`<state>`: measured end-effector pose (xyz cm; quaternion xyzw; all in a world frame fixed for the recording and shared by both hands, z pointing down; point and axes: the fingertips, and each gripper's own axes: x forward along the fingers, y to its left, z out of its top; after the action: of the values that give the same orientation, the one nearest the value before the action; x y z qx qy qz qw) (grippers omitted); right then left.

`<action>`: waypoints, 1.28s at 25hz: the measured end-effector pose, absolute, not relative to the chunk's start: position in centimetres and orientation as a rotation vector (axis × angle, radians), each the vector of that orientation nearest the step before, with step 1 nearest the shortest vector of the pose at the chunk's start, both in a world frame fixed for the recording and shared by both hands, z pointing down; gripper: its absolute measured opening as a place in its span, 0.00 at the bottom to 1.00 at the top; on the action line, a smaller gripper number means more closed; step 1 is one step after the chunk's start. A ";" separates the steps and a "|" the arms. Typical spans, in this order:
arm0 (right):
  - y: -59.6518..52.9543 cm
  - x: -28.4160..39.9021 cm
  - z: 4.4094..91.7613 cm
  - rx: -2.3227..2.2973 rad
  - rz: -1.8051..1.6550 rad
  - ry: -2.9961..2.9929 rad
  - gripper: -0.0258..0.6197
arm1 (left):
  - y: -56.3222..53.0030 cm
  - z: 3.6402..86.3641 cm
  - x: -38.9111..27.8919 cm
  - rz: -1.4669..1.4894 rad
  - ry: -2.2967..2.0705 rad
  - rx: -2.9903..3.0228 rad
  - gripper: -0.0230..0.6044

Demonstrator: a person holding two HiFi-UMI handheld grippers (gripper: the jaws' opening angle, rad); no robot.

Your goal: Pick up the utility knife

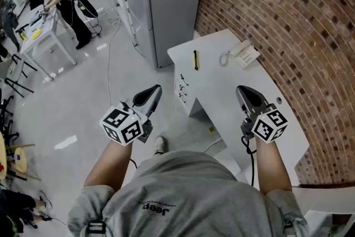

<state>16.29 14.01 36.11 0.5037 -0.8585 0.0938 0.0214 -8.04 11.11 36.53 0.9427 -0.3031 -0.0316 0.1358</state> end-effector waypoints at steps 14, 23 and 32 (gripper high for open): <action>-7.4 9.6 34.7 1.691 0.268 -2.584 0.05 | -12.5 36.0 -14.3 -0.026 -0.730 2.776 0.04; -13.5 11.7 36.0 1.704 0.319 -2.561 0.05 | -19.0 37.1 -12.5 -0.003 -0.689 2.757 0.04; -20.5 17.3 39.1 1.570 0.394 -2.680 0.05 | -23.3 40.4 -6.2 0.100 -0.811 2.694 0.04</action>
<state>17.32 -20.51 39.13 0.5016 -0.8559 0.1257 0.0055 -6.24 -23.27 40.37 0.9443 -0.2842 0.0352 0.1623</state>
